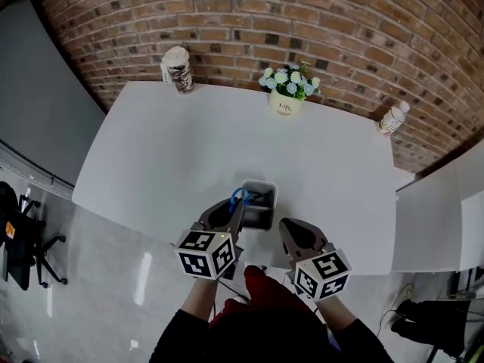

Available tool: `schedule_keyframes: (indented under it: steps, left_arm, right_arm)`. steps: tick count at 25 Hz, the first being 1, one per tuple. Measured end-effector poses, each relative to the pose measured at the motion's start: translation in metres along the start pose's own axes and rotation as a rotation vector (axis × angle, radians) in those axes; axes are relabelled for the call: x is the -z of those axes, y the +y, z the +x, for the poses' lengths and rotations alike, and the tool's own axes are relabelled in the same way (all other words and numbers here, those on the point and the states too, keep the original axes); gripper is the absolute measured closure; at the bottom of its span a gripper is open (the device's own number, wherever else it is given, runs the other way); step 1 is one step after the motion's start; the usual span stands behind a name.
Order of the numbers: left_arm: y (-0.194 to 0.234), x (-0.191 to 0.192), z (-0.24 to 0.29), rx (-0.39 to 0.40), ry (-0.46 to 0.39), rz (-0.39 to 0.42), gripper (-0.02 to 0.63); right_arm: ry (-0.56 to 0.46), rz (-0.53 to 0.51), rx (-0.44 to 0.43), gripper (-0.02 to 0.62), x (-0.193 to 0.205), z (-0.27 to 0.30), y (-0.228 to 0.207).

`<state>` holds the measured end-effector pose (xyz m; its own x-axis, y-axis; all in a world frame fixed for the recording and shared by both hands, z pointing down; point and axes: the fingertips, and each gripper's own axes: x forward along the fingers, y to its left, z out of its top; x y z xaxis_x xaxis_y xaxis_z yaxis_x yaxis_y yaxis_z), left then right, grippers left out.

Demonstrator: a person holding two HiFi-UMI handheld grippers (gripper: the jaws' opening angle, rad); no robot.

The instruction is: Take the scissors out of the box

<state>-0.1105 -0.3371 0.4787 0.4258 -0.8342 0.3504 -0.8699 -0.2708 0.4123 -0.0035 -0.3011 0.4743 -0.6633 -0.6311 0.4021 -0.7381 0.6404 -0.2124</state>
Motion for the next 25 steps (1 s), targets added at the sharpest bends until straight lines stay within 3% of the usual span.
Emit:
schedule_keyframes:
  steps: [12,25]
  left_arm:
    - [-0.001,-0.015,-0.038,-0.023,-0.084,-0.015,0.558]
    - [0.014,-0.02,-0.092,-0.106,-0.16,-0.033,0.558]
  right_arm:
    - [-0.013,-0.036,-0.043,0.588,-0.001,-0.005,0.026]
    - [-0.03,-0.086,-0.115,0.588,-0.005,-0.005,0.063]
